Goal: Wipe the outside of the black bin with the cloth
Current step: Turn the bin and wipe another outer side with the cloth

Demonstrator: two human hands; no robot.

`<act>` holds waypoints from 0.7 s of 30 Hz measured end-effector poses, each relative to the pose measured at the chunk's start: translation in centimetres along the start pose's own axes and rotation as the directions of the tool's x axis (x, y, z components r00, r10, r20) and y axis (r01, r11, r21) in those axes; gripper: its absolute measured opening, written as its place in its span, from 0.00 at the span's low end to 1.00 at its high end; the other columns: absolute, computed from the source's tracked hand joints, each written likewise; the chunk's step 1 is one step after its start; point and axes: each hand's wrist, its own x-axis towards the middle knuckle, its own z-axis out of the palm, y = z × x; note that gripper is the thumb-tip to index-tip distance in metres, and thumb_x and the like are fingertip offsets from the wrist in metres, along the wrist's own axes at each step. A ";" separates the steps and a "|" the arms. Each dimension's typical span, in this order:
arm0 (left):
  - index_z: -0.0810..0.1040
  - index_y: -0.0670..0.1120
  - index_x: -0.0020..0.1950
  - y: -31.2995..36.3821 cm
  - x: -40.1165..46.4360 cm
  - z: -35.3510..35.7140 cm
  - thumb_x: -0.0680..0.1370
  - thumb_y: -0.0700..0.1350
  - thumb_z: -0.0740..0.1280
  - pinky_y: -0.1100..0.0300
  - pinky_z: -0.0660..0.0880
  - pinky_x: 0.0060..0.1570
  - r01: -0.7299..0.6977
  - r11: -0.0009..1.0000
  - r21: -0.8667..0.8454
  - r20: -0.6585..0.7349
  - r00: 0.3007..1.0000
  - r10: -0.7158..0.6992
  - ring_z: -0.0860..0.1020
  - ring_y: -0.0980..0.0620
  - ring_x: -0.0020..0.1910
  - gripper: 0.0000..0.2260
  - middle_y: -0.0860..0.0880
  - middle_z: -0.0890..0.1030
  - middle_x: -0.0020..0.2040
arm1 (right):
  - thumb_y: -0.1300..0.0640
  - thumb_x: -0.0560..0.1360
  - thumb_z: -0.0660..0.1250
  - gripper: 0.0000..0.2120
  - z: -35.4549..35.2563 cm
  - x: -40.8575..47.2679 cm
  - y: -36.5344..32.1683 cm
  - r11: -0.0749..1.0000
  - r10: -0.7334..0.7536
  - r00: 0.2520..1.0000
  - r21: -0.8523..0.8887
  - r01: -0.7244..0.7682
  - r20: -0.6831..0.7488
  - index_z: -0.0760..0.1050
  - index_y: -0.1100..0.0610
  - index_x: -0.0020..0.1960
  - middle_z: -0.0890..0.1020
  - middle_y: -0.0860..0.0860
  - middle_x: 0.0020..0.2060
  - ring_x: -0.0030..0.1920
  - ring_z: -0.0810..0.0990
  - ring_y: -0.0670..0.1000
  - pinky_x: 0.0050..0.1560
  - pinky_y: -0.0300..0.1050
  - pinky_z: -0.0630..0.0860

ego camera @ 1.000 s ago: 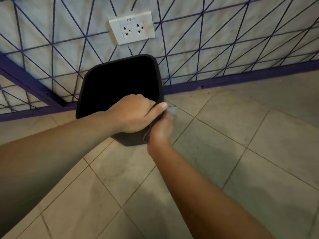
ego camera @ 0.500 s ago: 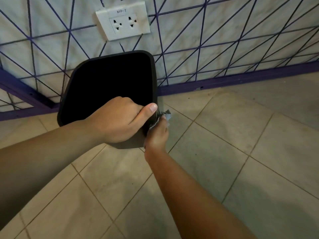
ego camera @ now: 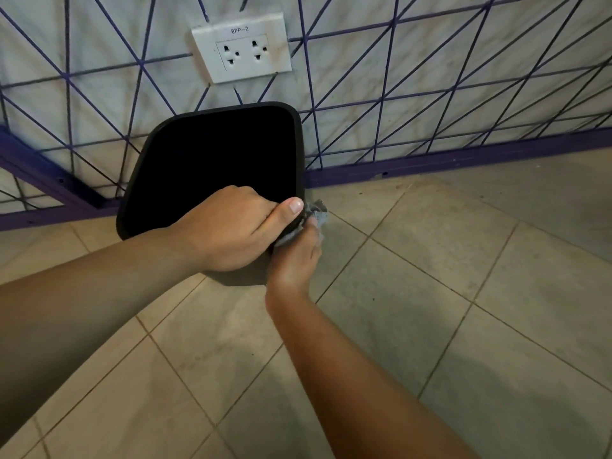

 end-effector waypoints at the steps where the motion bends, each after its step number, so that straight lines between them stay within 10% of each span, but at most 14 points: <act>1: 0.69 0.52 0.29 0.0 -0.1 0.0 0.82 0.58 0.47 0.57 0.68 0.32 0.007 1.000 0.001 -0.005 1.000 -0.007 0.74 0.55 0.27 0.26 0.50 0.73 0.25 | 0.31 0.76 0.57 0.44 -0.1 0.8 0.0 0.999 0.052 0.998 0.010 -0.051 -0.044 0.70 0.54 0.85 0.73 0.58 0.81 0.84 0.70 0.60 0.85 0.63 0.68; 6: 0.70 0.55 0.29 -0.2 0.0 -0.1 0.84 0.56 0.49 0.63 0.65 0.33 -0.004 1.000 -0.030 0.006 1.000 0.004 0.76 0.58 0.31 0.25 0.53 0.73 0.25 | 0.26 0.71 0.57 0.49 0.4 -1.6 -0.3 0.997 -0.056 0.996 -0.050 0.060 0.072 0.66 0.48 0.87 0.72 0.50 0.84 0.86 0.67 0.52 0.88 0.59 0.64; 10: 0.70 0.51 0.29 0.0 0.0 0.0 0.82 0.57 0.48 0.56 0.68 0.32 0.004 1.000 -0.008 -0.017 1.000 -0.004 0.74 0.54 0.28 0.26 0.50 0.73 0.25 | 0.35 0.86 0.57 0.35 -0.6 0.5 0.0 0.999 0.054 0.998 0.001 -0.054 -0.009 0.69 0.53 0.86 0.74 0.57 0.82 0.82 0.72 0.57 0.85 0.57 0.68; 21: 0.72 0.53 0.29 -0.5 0.2 -0.1 0.83 0.59 0.48 0.61 0.68 0.34 0.015 0.999 -0.047 0.025 1.000 -0.014 0.76 0.57 0.30 0.27 0.53 0.75 0.25 | 0.30 0.72 0.57 0.45 0.7 -1.1 -1.0 1.000 -0.001 1.000 -0.003 0.001 0.030 0.69 0.48 0.86 0.72 0.51 0.84 0.86 0.68 0.54 0.87 0.61 0.65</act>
